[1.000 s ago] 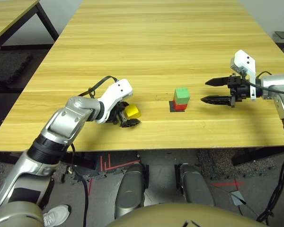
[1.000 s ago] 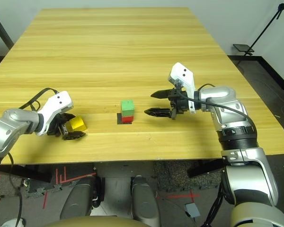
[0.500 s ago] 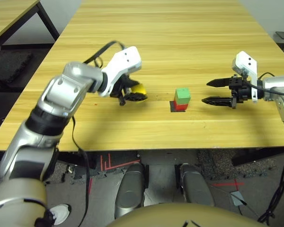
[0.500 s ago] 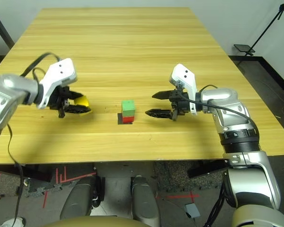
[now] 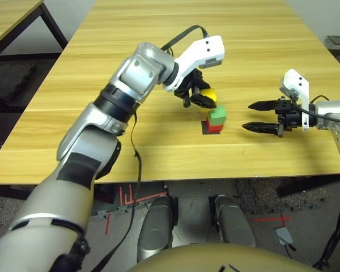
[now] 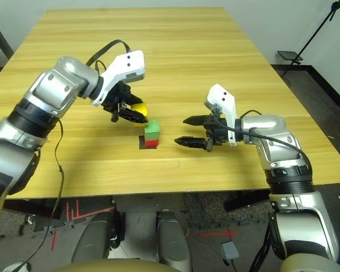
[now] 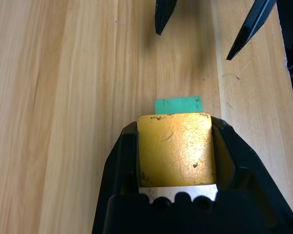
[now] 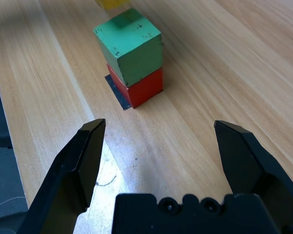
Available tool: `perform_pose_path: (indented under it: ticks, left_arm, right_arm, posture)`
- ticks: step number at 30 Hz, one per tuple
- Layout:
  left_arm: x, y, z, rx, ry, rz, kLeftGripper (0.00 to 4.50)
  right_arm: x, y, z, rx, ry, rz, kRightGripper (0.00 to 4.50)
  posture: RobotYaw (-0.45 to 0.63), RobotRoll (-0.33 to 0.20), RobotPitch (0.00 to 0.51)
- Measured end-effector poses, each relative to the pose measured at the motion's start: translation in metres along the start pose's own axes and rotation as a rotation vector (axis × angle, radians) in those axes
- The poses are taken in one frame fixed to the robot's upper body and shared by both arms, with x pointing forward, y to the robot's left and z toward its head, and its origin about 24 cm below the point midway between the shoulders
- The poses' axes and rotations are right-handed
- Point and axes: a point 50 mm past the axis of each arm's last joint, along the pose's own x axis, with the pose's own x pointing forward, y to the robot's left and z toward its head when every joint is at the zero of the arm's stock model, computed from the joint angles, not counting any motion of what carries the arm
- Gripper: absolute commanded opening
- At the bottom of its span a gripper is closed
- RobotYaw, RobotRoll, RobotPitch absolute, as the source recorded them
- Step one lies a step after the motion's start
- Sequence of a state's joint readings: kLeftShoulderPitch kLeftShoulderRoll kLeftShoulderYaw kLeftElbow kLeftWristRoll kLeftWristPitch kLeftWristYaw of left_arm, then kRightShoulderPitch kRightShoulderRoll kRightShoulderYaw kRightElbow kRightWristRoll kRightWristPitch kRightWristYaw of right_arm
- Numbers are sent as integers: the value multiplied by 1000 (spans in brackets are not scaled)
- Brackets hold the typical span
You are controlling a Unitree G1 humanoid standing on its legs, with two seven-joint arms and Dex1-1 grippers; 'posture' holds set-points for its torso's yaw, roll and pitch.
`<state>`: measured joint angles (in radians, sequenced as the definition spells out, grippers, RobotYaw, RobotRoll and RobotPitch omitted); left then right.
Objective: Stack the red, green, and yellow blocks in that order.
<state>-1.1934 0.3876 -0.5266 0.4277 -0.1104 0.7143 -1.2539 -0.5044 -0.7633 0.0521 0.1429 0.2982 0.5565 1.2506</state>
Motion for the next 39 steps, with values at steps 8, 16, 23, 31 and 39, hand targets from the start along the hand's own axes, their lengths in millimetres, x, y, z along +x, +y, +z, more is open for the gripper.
perform_pose_path:
  ticks: [8,16,23,31,39]
  left_arm:
    - [10,-4,4,4,12,-30,2074]
    - [21,-6,6,-4,25,-49,2074]
    - [28,-4,8,-13,22,-48,2074]
    - [28,-1,7,5,30,-28,2074]
    - [22,-12,-4,-41,56,-56,4460]
  right_arm:
    - [1,2,-2,5,5,-5,4500]
    - [2,2,-2,6,2,-7,4500]
    - [3,3,-4,13,0,-5,4500]
    - [4,5,-10,32,5,-4,4500]
    - [4,5,-10,39,-10,1,4500]
  posture:
    - [14,20,71]
    - [12,21,81]
    - [5,23,89]
    - [12,22,88]
    - [53,2,73]
